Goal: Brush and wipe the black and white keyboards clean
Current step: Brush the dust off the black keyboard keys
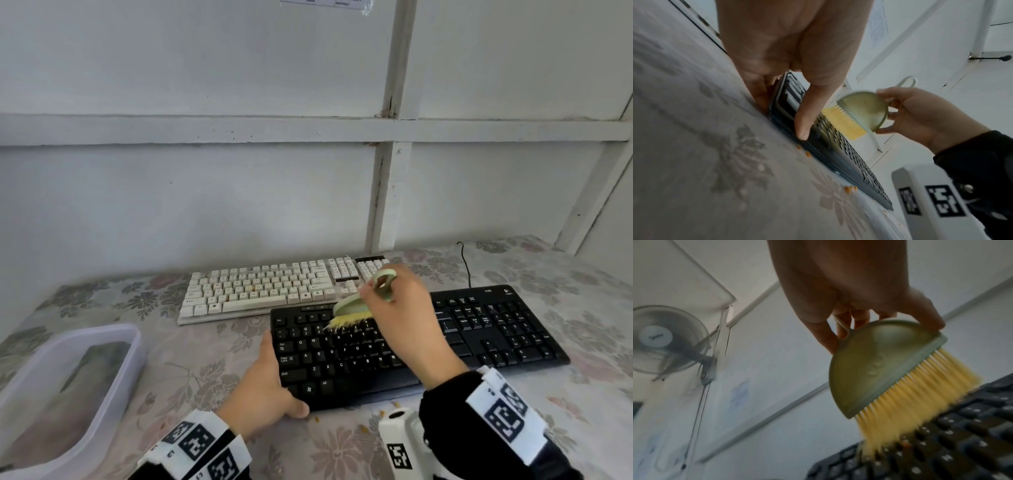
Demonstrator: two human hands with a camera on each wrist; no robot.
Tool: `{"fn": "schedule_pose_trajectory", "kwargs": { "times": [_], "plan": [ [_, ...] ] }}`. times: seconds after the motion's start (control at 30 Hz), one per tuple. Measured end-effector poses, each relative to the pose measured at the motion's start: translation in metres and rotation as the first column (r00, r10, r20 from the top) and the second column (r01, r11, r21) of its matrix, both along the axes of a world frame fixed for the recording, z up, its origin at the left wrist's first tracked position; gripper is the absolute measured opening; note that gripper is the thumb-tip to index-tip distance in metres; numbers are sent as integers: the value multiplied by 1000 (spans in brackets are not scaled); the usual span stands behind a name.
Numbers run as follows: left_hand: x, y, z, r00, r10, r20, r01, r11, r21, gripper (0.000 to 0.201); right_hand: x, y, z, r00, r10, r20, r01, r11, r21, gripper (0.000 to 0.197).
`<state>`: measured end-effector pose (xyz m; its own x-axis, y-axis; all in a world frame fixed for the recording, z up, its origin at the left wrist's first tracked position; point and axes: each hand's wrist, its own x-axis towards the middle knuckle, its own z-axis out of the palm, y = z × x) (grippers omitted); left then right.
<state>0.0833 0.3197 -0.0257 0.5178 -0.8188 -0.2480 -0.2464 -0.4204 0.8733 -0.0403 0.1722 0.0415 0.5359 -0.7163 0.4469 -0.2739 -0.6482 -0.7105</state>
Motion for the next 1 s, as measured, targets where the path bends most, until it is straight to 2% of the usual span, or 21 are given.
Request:
{"fn": "schedule_pose_trajectory", "kwargs": {
  "times": [0.13,0.2,0.33,0.43,0.57,0.6,0.73,0.83,0.93,1.0],
  "plan": [
    [-1,1,0,1000,-4,0,4,1000,5,118,-6,-2,10,991,80,106,-92,989,116,17],
    [0,1,1,1000,-6,2,6,1000,19,119,-11,-8,6,992,102,69,-112,981,159,19],
    [1,1,0,1000,-15,17,14,999,36,121,-31,-34,2,999,-32,-29,36,988,149,11],
    [1,1,-1,999,-13,31,12,999,31,116,-40,-46,4,992,-125,12,124,991,47,11],
    [1,1,-1,999,-16,30,15,999,30,111,-43,-35,1,997,70,43,-77,977,201,10],
    [1,1,-1,999,-16,35,15,999,34,111,-45,-35,-1,996,83,36,-89,975,203,10],
    [1,1,0,999,-18,40,16,999,46,109,-64,-50,0,999,-39,5,38,993,113,20],
    [1,0,0,999,-17,37,14,998,56,111,-75,-64,8,992,-115,48,111,992,63,18],
    [0,1,-1,999,-10,36,8,998,57,112,-78,-70,11,979,-70,191,29,977,209,17],
    [1,1,-2,999,-6,36,4,998,59,114,-79,-74,8,979,-24,201,-30,964,264,16]
  ]
}}
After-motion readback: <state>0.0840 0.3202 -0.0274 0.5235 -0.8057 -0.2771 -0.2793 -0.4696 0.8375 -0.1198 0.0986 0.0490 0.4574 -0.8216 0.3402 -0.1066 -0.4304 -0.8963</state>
